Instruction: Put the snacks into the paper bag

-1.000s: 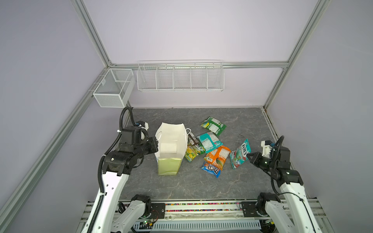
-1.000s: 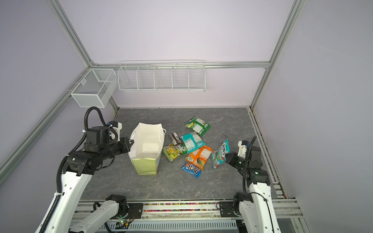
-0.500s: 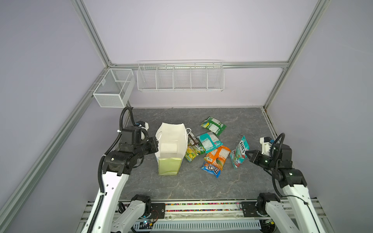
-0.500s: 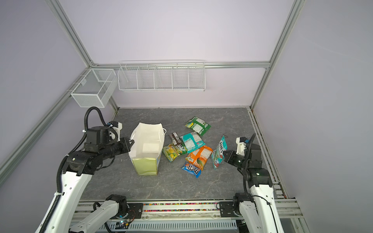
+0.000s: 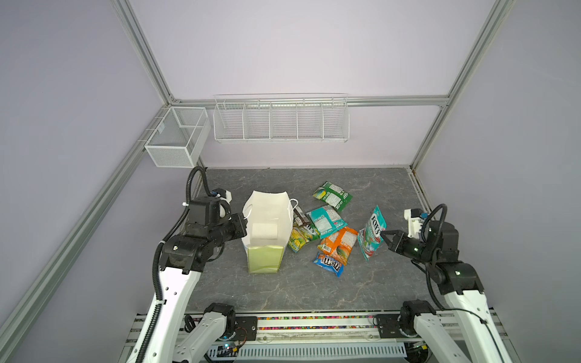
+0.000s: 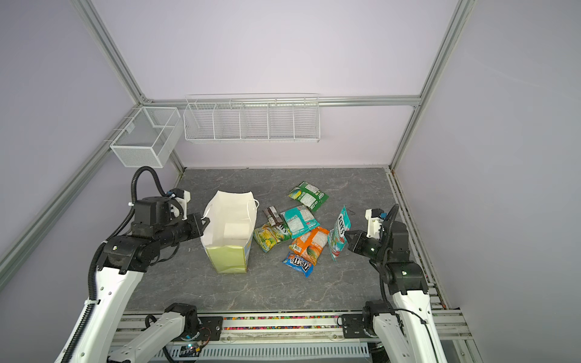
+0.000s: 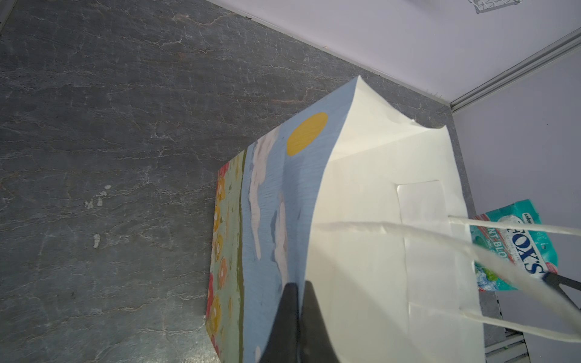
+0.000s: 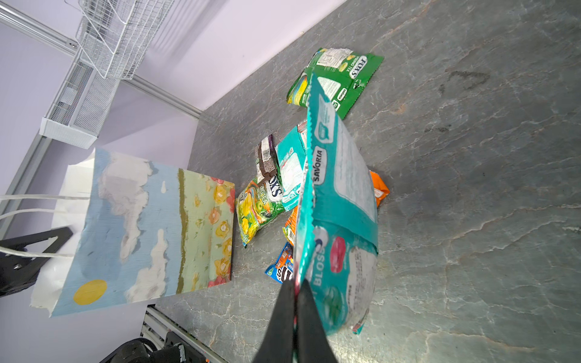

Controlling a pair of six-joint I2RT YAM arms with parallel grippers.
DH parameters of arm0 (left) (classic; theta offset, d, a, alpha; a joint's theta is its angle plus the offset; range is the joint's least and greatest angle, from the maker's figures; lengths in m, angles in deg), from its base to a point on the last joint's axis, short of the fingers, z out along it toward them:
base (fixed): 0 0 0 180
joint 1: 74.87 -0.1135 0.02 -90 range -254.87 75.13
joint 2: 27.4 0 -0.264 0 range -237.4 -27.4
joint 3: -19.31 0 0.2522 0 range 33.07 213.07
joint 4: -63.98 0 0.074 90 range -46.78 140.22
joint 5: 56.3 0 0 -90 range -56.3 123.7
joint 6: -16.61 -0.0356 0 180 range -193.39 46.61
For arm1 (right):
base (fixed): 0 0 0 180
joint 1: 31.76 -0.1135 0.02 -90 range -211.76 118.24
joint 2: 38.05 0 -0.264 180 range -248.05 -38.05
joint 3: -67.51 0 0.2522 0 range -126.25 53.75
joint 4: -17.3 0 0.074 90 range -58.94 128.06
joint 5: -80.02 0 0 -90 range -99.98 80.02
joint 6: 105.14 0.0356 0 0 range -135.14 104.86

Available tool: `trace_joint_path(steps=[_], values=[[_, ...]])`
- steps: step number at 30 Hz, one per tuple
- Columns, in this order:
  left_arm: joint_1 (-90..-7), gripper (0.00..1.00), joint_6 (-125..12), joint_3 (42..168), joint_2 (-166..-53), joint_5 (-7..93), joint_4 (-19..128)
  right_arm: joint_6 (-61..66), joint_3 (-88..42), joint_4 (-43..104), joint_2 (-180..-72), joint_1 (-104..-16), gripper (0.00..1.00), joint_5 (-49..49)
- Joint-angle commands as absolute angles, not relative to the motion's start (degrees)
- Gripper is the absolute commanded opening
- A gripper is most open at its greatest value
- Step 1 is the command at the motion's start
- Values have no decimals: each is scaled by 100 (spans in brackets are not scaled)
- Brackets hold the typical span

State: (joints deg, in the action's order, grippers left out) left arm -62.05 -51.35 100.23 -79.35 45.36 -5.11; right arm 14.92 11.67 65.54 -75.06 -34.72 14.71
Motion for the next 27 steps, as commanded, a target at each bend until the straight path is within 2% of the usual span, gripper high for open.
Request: trace_joint_path(steps=[1,11,27], values=[[-6187,0,-5107,10002,-7856,4556,-502,1553,841,6233,-7467,-3580,6,1578],[-6190,0,-5195,10136,-7920,4408,-618,1553,165,6296,-7595,-3866,6,1596],[-6190,0,-5351,10312,-8015,4129,-779,1595,-157,6156,-7827,-4558,6,1298]])
